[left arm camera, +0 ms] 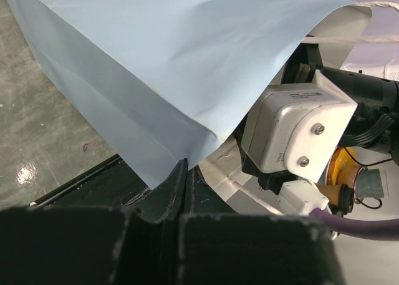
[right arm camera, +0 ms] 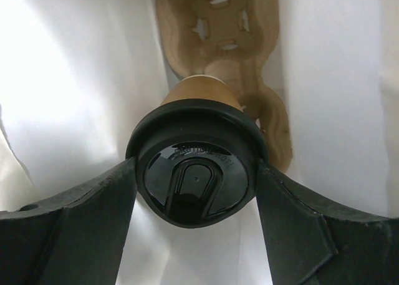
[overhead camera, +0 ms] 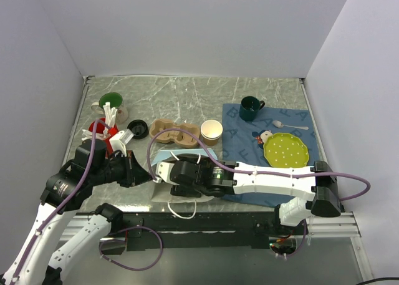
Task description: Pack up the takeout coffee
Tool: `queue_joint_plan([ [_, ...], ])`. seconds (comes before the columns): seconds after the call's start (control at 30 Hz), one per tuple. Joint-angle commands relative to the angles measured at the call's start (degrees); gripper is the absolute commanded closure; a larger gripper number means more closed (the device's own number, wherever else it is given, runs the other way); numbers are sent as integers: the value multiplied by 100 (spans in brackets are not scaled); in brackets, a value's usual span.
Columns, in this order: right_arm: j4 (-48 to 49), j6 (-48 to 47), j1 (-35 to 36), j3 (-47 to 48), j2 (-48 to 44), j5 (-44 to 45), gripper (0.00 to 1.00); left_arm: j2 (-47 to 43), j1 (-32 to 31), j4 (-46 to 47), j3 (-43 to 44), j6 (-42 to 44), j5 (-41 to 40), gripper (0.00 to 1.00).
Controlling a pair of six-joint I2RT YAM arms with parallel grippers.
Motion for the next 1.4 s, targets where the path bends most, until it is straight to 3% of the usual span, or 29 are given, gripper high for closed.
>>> queue_joint_plan([
  [0.0, -170, -102, -67, 265, -329, 433, 53, 127, 3, -61, 101, 118, -46, 99],
  [0.33, -188, -172, -85, -7, -593, 724, 53, 188, 3, 27, 92, 74, -46, 99],
  [0.8, 1165, -453, -858, -930, -532, 170, 54, 294, 3, 18, 110, -23, -2, 99],
  [1.37, 1833, -1454, -744, -1438, -1251, -217, 55, 381, 3, 1, 198, 135, -116, 99],
])
